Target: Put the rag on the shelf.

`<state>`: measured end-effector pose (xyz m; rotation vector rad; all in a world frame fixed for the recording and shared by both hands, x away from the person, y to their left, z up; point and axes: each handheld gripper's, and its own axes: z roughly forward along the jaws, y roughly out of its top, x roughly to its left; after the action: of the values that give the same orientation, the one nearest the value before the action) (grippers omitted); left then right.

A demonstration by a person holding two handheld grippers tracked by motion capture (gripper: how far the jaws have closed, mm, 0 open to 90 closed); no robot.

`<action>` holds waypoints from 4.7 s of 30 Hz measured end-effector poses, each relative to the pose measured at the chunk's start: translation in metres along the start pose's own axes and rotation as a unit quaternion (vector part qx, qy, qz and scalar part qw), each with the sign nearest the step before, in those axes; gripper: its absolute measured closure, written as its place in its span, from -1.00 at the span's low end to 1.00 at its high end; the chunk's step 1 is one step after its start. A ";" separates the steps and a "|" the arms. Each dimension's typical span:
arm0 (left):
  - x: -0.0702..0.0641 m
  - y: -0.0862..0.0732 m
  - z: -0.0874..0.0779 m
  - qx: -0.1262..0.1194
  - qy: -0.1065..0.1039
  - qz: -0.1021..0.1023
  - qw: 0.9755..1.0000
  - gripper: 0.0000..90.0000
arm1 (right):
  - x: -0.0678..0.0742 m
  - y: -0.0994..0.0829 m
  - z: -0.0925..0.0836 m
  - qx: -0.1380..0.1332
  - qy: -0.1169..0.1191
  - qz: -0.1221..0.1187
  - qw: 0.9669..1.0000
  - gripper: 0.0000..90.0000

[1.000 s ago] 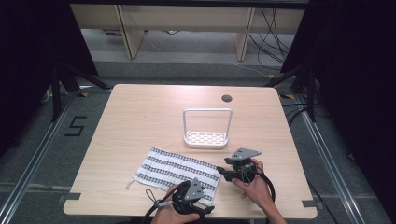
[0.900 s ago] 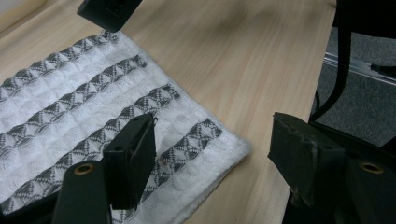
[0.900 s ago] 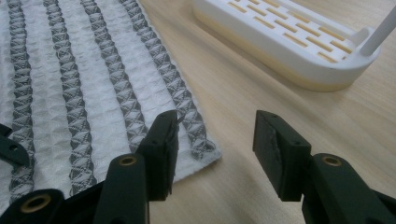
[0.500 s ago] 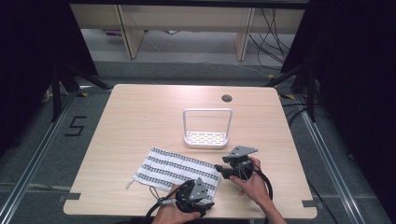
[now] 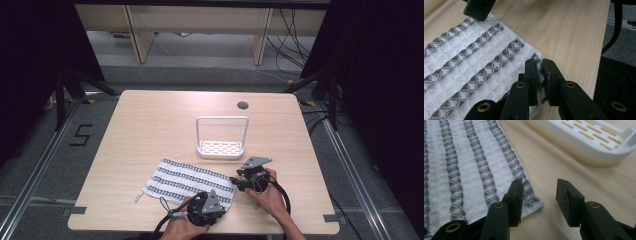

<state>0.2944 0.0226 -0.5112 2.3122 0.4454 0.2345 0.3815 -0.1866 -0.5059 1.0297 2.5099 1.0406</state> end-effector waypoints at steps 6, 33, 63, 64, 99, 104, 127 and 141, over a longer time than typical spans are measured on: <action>0.001 -0.001 0.000 -0.004 -0.005 0.000 1.000 0.84 | -0.003 -0.002 -0.001 0.008 0.002 0.020 1.000 0.47; 0.026 0.029 -0.097 -0.081 0.008 -0.003 0.997 0.88 | 0.020 0.046 -0.056 -0.105 0.054 0.000 0.993 0.98; 0.085 0.122 -0.193 -0.168 0.021 -0.006 0.985 0.88 | 0.022 0.137 -0.176 -0.203 0.010 -0.010 0.979 0.99; 0.087 0.124 -0.192 -0.170 0.024 -0.007 0.985 0.88 | 0.019 0.137 -0.177 -0.209 0.005 -0.013 0.978 0.99; 0.180 0.188 -0.164 -0.212 0.107 -0.084 0.968 0.88 | -0.031 0.196 -0.173 -0.238 -0.086 0.038 0.967 0.98; 0.202 0.188 -0.153 -0.229 0.116 -0.114 0.960 0.88 | -0.038 0.210 -0.160 -0.238 -0.099 0.041 0.965 0.98; 0.255 0.179 -0.102 -0.224 0.137 -0.221 0.939 0.87 | -0.085 0.229 -0.093 -0.209 -0.121 0.095 0.966 0.98; 0.265 0.167 -0.076 -0.193 0.129 -0.242 0.942 0.86 | -0.097 0.221 -0.062 -0.184 -0.119 0.113 0.969 0.97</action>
<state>0.5575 0.0650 -0.3301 1.7323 0.9879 0.3471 0.5388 -0.1761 -0.3127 1.2538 1.9483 1.2960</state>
